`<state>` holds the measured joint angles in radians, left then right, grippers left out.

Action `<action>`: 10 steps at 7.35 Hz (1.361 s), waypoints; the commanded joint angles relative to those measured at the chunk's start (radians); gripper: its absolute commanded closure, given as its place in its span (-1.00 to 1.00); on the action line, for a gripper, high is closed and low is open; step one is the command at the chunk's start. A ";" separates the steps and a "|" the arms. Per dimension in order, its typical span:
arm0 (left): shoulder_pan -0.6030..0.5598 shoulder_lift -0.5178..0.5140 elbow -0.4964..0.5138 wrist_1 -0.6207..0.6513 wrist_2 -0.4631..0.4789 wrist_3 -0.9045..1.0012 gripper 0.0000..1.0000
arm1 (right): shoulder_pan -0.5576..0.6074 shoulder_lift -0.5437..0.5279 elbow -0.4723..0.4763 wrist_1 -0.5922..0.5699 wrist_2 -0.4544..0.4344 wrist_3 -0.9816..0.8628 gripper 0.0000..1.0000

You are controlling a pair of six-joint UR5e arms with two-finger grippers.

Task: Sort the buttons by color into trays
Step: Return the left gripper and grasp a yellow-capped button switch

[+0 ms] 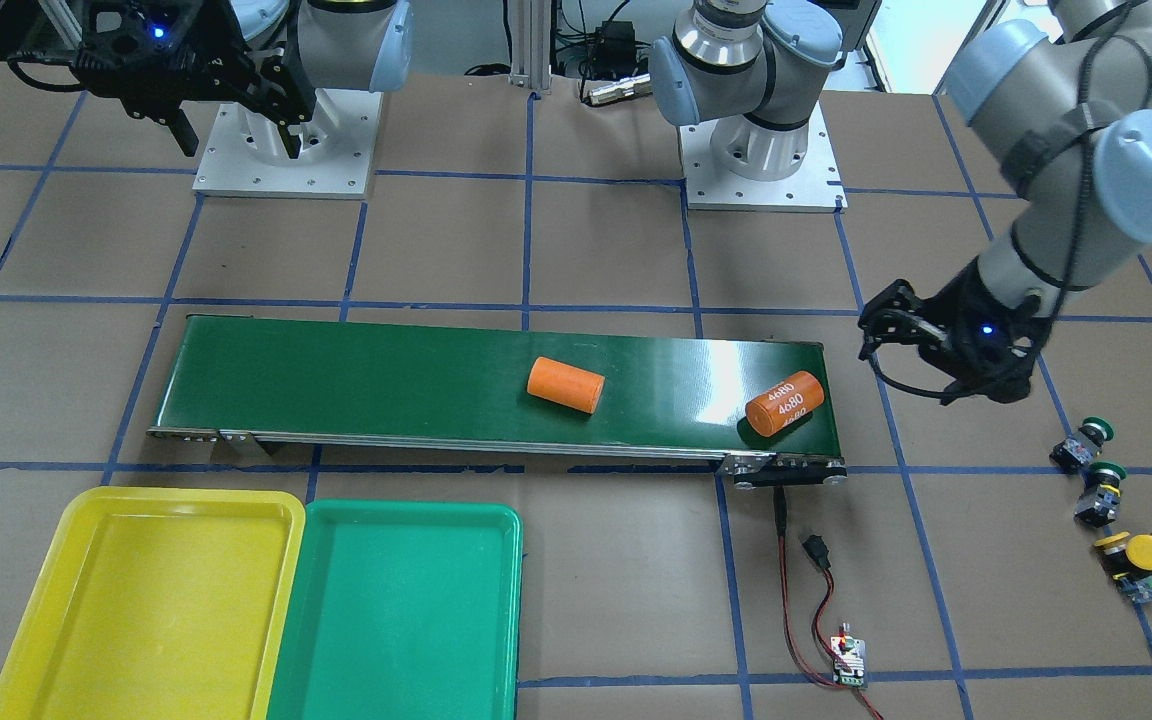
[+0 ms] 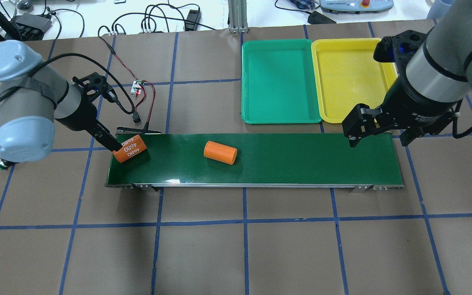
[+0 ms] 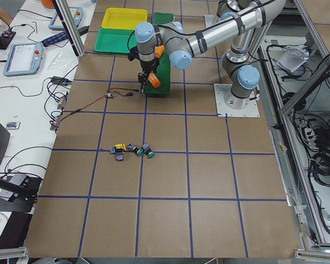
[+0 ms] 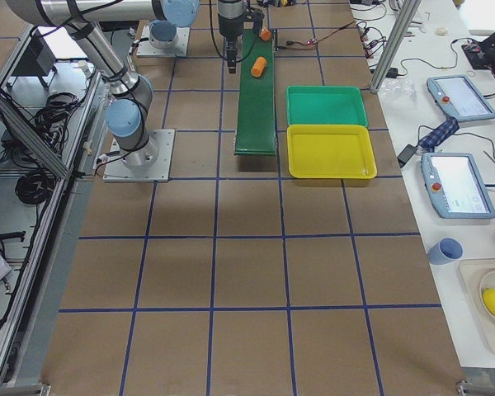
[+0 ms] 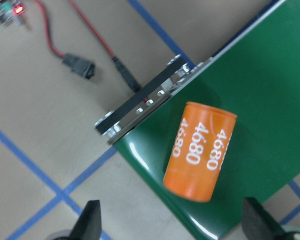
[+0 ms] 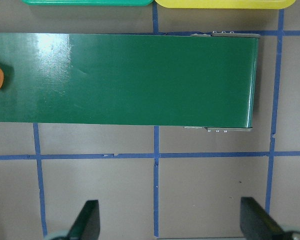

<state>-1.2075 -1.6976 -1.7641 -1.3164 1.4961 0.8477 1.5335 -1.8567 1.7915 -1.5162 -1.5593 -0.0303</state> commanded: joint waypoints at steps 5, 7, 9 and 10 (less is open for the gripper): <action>0.228 -0.307 0.289 -0.018 0.059 -0.205 -1.00 | -0.009 0.010 0.009 -0.006 -0.007 -0.003 -1.00; 0.290 -0.414 0.382 -0.018 0.056 -0.200 -1.00 | -0.006 0.007 0.014 -0.015 0.002 0.000 -1.00; 0.321 -0.499 0.460 -0.015 0.055 -0.123 -1.00 | -0.006 -0.002 0.014 -0.015 0.002 -0.002 -1.00; 0.331 -0.532 0.468 -0.008 0.055 -0.033 -1.00 | -0.004 -0.004 0.014 -0.016 0.002 0.000 -1.00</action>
<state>-0.8926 -2.1835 -1.3200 -1.3313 1.5511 0.7255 1.5285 -1.8577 1.8057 -1.5315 -1.5566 -0.0298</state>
